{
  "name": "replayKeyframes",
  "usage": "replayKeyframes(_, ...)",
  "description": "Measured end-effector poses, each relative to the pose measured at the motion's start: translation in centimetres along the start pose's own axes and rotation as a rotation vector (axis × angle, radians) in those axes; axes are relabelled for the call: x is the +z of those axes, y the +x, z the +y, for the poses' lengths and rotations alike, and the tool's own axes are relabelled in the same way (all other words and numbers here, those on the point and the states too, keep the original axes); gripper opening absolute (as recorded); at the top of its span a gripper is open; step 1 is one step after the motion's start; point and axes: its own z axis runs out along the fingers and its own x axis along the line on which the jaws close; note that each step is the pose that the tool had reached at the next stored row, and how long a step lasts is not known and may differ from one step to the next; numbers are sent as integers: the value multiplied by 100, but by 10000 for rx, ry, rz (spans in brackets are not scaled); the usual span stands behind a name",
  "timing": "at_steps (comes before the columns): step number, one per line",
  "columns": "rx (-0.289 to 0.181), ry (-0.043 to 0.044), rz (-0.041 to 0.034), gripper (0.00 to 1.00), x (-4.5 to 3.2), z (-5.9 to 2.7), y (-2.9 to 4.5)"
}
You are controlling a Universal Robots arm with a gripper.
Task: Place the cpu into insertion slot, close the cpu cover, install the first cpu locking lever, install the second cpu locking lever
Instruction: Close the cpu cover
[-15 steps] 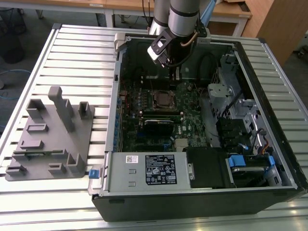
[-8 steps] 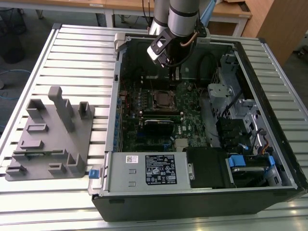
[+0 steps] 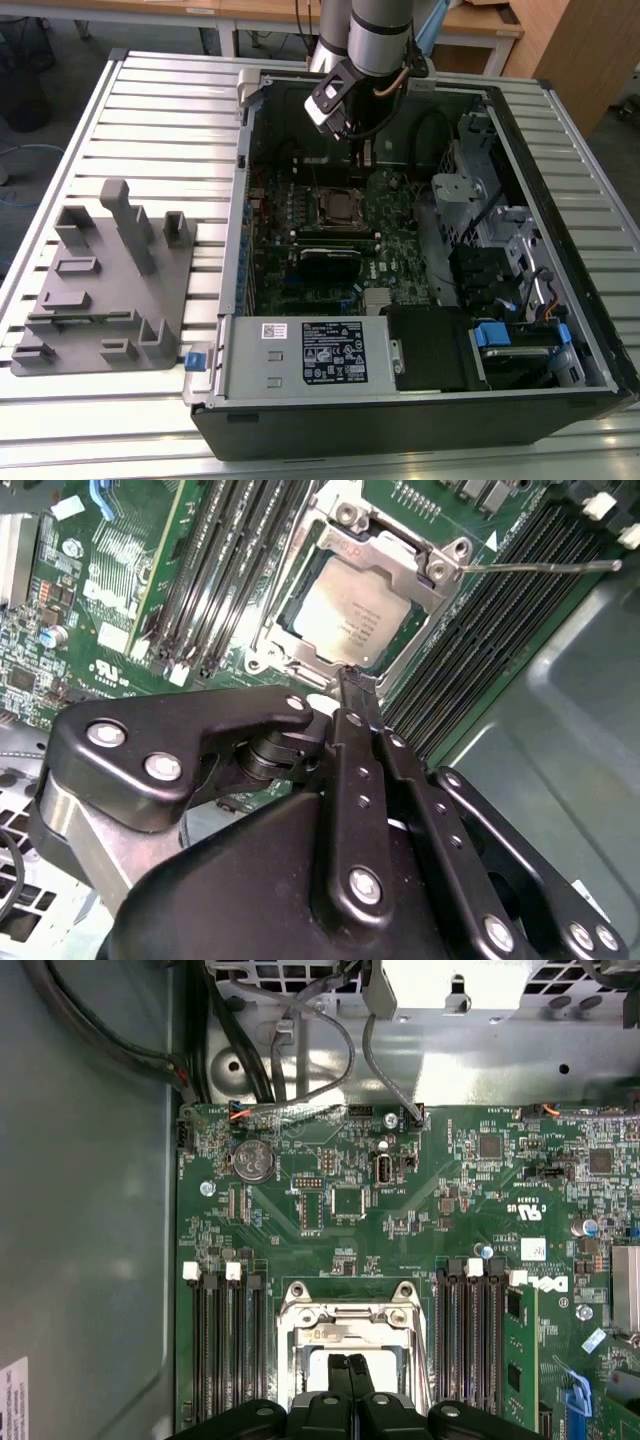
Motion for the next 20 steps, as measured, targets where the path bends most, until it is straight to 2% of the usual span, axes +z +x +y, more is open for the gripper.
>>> replayKeyframes(11,0,1,-3,11,24,-146,-7)
replayKeyframes(16,0,0,-2,11,37,-198,-52)
replayKeyframes(20,1,0,-2,11,44,-205,-78)
